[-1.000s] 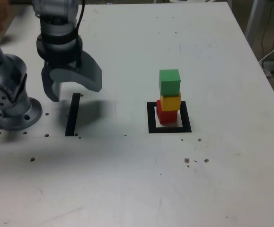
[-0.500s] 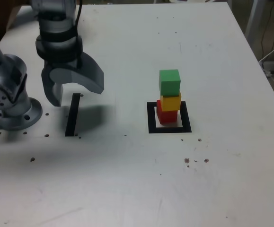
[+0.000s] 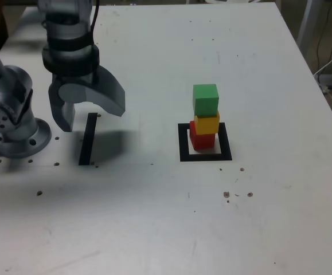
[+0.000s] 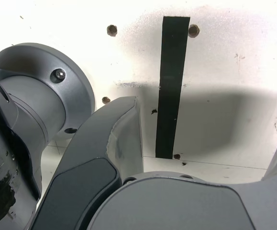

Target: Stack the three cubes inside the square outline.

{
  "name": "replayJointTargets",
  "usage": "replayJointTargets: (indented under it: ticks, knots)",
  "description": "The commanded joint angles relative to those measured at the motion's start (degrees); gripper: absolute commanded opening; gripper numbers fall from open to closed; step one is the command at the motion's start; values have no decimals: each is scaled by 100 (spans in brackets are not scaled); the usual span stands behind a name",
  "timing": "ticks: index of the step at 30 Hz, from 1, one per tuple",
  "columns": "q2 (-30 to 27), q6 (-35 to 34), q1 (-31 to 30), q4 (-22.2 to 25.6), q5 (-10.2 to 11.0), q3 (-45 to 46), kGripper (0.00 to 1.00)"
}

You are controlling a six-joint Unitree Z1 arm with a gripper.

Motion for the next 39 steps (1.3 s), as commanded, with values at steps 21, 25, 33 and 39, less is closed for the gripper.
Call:
replayJointTargets:
  ticks: [21,25,33,39]
  knots:
    - [84,7,-1,-221,871,-56,100]
    - [231,7,-1,-289,897,-124,100]
    - [85,7,-1,-351,939,-64,100]
    - [73,7,-1,-351,1033,-71,100]
